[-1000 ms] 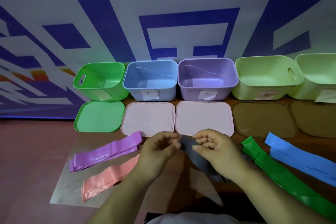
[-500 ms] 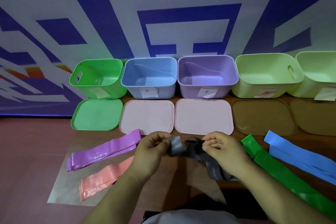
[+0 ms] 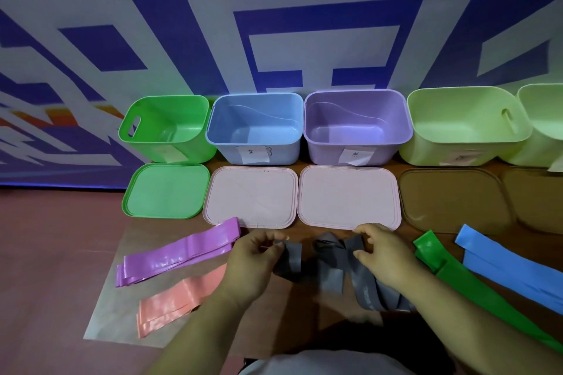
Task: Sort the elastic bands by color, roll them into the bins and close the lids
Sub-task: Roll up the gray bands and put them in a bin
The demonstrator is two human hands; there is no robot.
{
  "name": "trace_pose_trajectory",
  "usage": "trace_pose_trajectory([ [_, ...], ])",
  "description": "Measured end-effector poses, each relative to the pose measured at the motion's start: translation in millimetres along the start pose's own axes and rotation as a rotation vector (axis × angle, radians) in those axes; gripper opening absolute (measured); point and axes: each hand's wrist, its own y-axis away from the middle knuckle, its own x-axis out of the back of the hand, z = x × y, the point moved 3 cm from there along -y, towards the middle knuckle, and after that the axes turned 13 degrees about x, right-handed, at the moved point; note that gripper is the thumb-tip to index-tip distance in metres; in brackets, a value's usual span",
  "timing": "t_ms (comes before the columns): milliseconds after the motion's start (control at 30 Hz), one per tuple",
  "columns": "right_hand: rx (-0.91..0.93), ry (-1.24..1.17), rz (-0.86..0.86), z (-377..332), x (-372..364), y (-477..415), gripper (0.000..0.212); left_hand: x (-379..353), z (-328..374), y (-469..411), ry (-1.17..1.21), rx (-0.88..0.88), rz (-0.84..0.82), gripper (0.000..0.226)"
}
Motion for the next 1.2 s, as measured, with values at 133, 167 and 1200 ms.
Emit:
trace_pose_trajectory([
  [133,0.025,0.024,-0.057,7,-6,-14,0.048,-2,0,-7,0.01,0.026,-0.015,0.022],
  [167,0.017,0.019,-0.072,8,-7,-16,0.048,-2,0,-8,0.014,0.03,-0.018,0.021],
  [1200,0.219,-0.161,0.056,-72,76,41,0.03,-2,53,23,0.145,-0.179,-0.041,0.011],
])
